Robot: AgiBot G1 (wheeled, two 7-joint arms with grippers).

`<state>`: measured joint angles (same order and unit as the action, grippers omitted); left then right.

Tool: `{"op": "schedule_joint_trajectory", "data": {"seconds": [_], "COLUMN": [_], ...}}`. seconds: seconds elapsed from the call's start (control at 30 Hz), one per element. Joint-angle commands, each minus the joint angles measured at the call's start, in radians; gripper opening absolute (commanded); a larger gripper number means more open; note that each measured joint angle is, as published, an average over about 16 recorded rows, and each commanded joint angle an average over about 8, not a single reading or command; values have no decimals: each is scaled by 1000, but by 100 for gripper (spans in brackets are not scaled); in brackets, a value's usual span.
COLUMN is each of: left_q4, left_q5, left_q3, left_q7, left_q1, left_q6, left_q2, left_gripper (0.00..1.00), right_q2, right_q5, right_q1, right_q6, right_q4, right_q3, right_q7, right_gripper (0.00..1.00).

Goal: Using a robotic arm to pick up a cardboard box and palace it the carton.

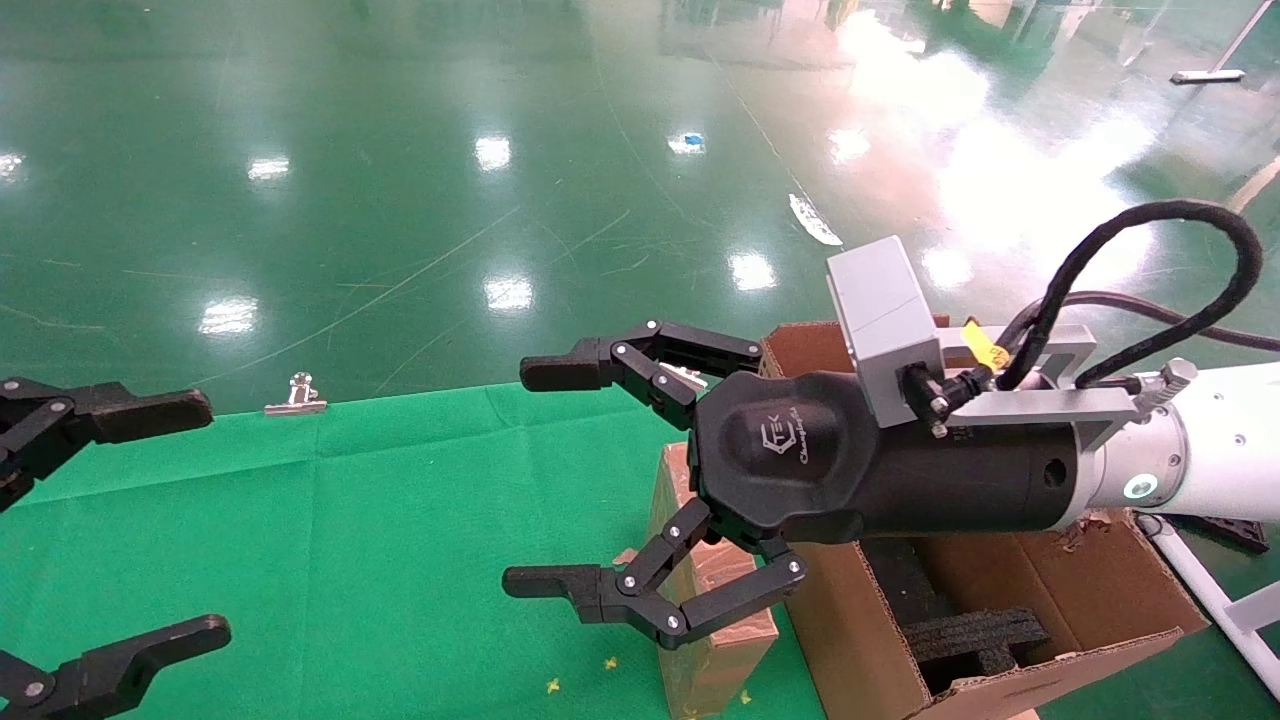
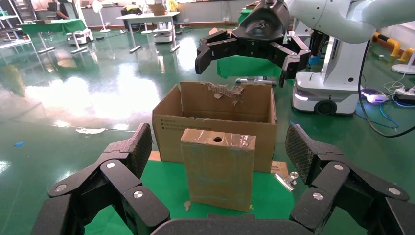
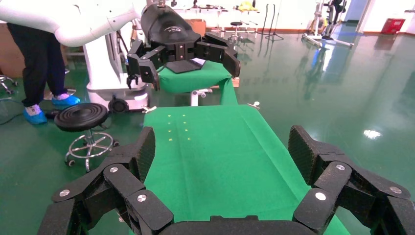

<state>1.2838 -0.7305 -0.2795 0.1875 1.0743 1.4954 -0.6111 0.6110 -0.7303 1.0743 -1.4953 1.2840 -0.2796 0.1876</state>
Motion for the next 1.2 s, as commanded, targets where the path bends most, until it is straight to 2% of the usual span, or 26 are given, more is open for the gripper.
{"op": "schedule_joint_trajectory", "data": {"seconds": [0.03,0.43,0.6,0.77,1.03,1.2], "left_q4": [0,0,-1,-1,-1,-1], "left_q5": [0,0,0,0,1,1], "left_q3": [0,0,0,-1,-2,-2], "left_q7": [0,0,0,-1,-1,-1], "left_q1": [0,0,0,1,1,1], "left_q6": [0,0,0,0,0,0], "left_q2": [0,0,0,0,0,0], "left_gripper": [100,100,100,100,100,100], "right_q2": [0,-1,0,35,174,222], "right_q5": [0,-8,-77,-246,-602,-696], "right_q1": [0,1,23,107,344,484], "right_q6": [0,2,17,12,-58,-83], "right_q4": [0,4,35,66,74,72], "right_q3": [0,-3,-35,-124,-348,-493], "right_q7": [0,2,28,88,204,257], "right_gripper": [100,100,100,100,100,100]}}
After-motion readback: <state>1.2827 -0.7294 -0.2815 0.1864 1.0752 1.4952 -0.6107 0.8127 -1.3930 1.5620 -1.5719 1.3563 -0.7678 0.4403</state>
